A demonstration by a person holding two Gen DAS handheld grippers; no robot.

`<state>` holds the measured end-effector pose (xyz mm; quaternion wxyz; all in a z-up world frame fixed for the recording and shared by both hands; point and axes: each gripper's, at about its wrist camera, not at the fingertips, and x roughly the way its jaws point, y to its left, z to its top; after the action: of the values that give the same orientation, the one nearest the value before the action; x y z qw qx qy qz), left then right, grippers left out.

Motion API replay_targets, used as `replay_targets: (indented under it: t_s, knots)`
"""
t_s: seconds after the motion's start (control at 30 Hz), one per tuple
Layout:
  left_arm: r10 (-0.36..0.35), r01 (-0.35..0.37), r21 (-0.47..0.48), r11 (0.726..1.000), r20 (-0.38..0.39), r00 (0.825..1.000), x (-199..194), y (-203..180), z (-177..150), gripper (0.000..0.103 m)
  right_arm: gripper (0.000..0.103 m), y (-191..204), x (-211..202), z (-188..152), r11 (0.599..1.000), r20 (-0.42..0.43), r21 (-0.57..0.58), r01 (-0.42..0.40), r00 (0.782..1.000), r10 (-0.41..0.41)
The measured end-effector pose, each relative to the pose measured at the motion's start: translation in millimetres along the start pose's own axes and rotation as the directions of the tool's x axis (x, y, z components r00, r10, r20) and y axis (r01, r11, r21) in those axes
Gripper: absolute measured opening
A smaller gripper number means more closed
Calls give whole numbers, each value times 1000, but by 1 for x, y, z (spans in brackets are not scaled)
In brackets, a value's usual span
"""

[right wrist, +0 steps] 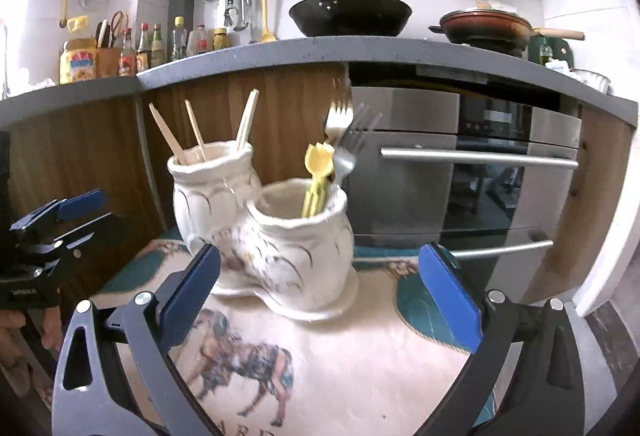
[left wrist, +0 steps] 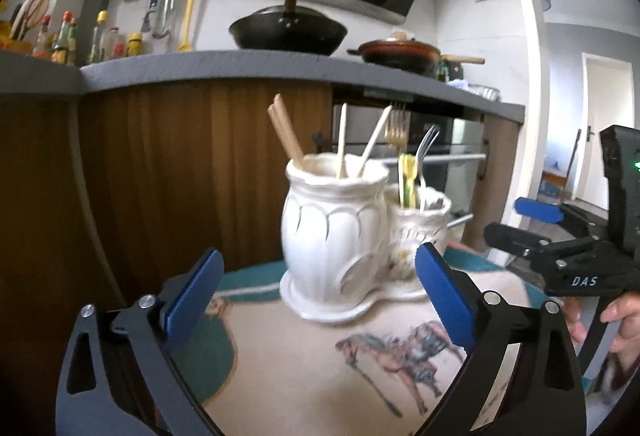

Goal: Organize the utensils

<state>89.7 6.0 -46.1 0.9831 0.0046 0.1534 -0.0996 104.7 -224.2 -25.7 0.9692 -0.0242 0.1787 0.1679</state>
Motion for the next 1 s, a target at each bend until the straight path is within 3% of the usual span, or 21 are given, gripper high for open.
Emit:
replay_targets:
  t_s: [0.4,0.57,1.0]
  knots:
    - [69,-69,-5,998,51,996,-9,-1,-11,98,98,-1,-7,-12,998,75,29,58,995,-60]
    - [102,-102,-5,995,14,995,-5,-1,-12,98,98,1,-7,-12,997,76,15,76,994,-77]
    - [122,-122,3,993,20,992,-8,-3,-12,98,98,4,-12,-14,998,97,2,71,993,-70]
